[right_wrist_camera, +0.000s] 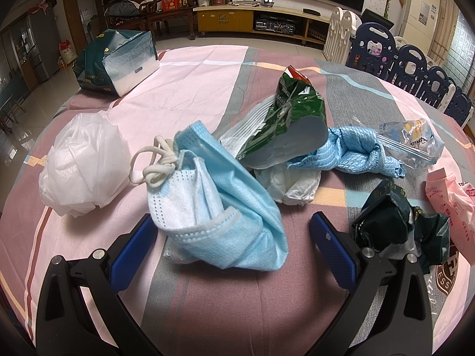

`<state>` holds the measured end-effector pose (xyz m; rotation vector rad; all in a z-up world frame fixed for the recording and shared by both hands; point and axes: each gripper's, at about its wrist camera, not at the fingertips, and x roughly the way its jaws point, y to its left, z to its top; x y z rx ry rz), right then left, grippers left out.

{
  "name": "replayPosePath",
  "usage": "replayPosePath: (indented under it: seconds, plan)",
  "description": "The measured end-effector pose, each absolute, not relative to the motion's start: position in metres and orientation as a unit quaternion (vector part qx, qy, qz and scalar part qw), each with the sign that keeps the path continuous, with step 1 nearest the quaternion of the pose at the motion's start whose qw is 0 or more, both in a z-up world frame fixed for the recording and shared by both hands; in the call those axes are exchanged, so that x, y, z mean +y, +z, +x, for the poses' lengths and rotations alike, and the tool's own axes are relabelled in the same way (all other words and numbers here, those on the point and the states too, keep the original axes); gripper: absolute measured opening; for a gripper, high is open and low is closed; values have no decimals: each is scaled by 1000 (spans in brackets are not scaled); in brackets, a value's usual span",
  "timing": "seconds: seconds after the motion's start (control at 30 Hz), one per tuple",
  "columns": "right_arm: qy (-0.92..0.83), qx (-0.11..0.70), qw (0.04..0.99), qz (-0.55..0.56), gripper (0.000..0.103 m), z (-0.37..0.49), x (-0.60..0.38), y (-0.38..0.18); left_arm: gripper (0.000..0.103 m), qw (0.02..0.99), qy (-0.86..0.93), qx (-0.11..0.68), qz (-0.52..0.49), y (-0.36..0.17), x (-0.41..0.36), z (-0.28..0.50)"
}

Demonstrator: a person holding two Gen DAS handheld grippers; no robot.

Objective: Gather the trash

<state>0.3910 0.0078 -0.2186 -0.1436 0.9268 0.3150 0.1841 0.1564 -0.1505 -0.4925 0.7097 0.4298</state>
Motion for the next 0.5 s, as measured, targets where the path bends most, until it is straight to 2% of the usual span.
replayPosePath:
  seconds: [0.13, 0.27, 0.5]
  plan:
    - [151, 445, 880, -68, 101, 391, 8, -219, 99, 897, 213, 350, -168, -149, 141, 193]
    - [163, 483, 855, -95, 100, 386, 3, -216, 99, 887, 225, 369, -163, -155, 147, 198]
    - [207, 404, 891, -14, 97, 340, -38, -156, 99, 888, 232, 351, -187, -151, 151, 188]
